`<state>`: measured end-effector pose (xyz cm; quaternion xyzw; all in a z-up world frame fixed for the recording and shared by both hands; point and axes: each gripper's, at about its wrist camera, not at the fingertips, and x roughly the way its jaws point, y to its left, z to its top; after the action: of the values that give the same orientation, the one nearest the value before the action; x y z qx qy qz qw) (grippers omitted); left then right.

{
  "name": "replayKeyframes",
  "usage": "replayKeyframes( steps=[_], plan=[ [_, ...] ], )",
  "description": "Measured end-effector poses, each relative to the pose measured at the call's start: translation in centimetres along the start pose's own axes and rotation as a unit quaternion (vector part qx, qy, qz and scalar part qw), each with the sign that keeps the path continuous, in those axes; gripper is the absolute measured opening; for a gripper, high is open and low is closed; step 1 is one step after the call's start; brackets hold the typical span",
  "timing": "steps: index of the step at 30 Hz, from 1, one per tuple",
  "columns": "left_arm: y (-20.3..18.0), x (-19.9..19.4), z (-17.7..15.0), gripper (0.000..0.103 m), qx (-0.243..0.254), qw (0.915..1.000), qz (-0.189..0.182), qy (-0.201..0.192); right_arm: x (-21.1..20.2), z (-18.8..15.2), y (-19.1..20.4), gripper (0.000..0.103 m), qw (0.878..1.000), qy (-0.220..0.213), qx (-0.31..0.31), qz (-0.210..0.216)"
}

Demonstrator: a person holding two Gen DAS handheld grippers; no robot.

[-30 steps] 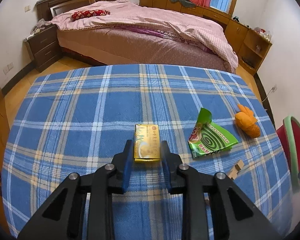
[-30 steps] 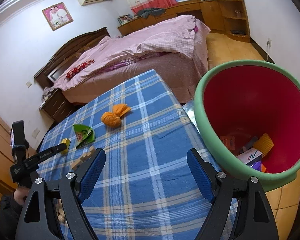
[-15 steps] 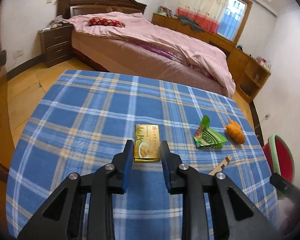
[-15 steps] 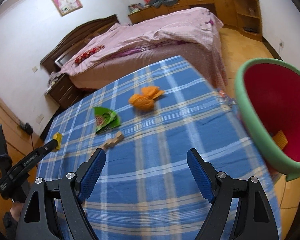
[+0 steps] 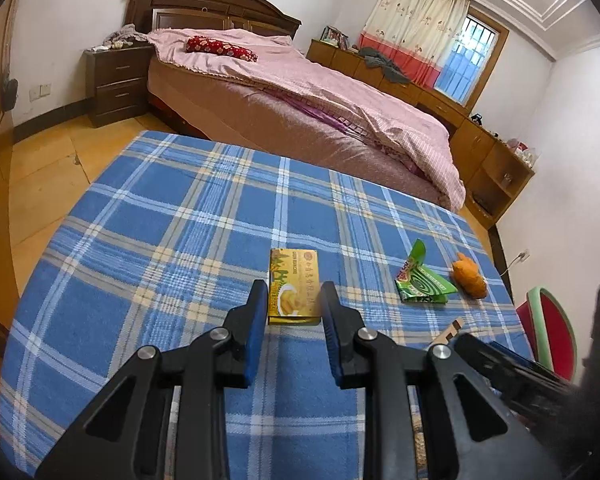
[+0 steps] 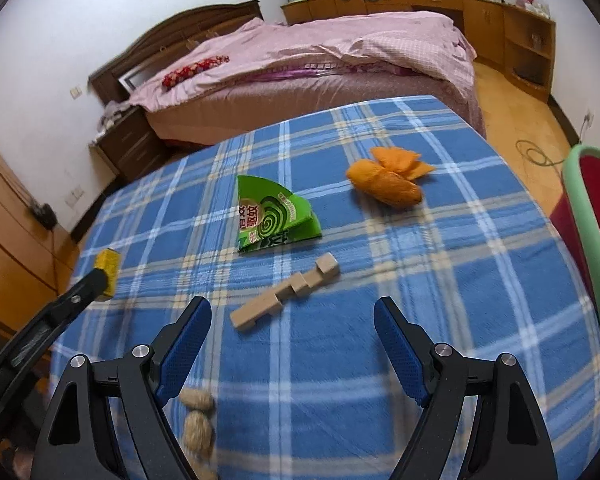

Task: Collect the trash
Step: 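Grasp the gold box with the left tool while the right tool grasps the wooden piece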

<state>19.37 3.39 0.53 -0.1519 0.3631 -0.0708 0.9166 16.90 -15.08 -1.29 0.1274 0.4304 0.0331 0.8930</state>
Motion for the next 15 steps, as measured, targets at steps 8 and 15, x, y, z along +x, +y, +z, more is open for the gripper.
replayKeyframes(
  steps=[8,15],
  plan=[
    [-0.1,-0.4,-0.1,0.027,-0.004,0.9998,-0.017,-0.001,2.4,0.2,1.5,0.076,1.0,0.0,-0.014,-0.017],
    [-0.2,-0.3,-0.2,0.027,-0.001,0.9997,-0.026,0.0,2.4,0.0,1.0,0.047,0.998,-0.011,-0.029,-0.051]
  ],
)
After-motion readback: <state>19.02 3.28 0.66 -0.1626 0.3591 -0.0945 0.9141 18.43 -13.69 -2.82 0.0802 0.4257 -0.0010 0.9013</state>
